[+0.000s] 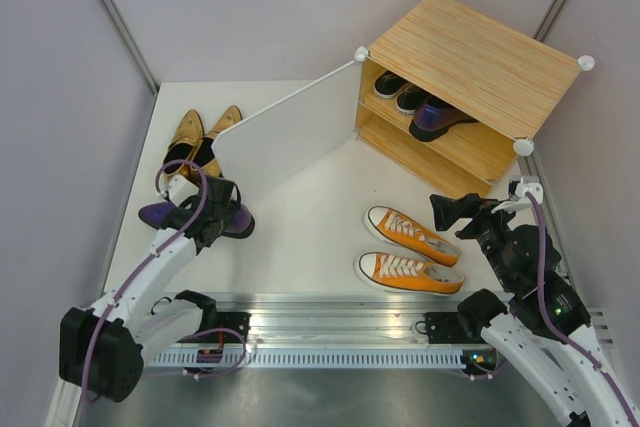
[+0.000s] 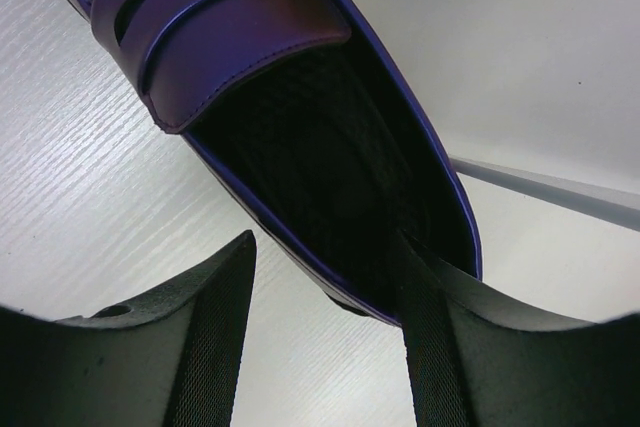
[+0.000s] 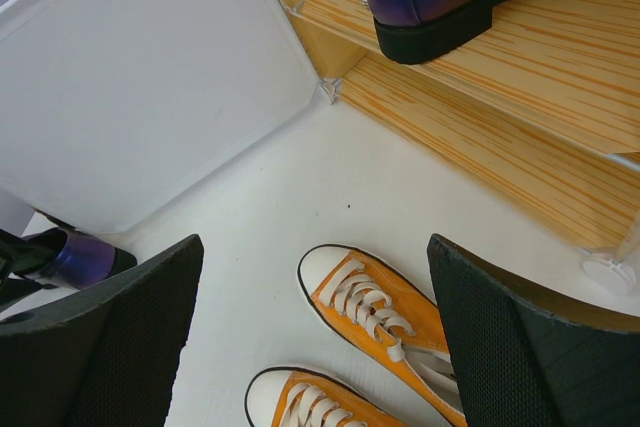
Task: Place and organize the shoes in the shoe cabinet
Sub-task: Pick up the shoe from the center of the board.
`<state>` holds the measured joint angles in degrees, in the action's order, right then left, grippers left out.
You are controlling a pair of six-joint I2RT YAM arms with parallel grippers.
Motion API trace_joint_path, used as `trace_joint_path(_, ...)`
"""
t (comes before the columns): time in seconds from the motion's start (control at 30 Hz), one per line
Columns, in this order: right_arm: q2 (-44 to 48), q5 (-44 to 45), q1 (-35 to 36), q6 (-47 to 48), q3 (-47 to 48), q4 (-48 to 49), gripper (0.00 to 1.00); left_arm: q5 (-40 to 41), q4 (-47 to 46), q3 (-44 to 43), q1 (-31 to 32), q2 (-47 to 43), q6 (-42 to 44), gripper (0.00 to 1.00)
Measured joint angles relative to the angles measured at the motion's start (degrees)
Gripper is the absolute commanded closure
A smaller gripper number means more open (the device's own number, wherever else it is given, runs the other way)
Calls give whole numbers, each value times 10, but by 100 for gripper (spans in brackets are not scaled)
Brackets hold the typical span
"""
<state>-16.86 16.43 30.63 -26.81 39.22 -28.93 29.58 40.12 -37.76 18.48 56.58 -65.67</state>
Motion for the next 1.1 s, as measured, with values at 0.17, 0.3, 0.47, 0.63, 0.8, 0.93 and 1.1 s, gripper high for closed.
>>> trace_joint_path(0.17, 0, 0, 0, 0, -1, 1, 4, -8, -20, 11, -4, 2, 0, 39)
trace_joint_path(0.3, 0, 0, 0, 0, -2, 1, 4, -21, -54, 37, -7, 2, -9, 44)
trace_joint_path(0.47, 0, 0, 0, 0, -2, 1, 4, -34, -92, 64, -11, -9, -33, 62)
trace_joint_path(0.63, 3, 0, 0, 0, -2, 2, 4, -33, -96, 85, -15, -35, -48, 77)
trace_joint_path(0.8, 8, -1, 0, 0, -4, 3, 4, -33, -84, 108, -17, -71, -57, 94)
trace_joint_path(0.93, 10, -2, 0, 0, -5, 3, 4, -32, -71, 121, -17, -97, -62, 98)
trace_joint_path(1.1, 11, -2, 0, 0, -5, 3, 4, -37, -52, 129, -17, -122, -77, 98)
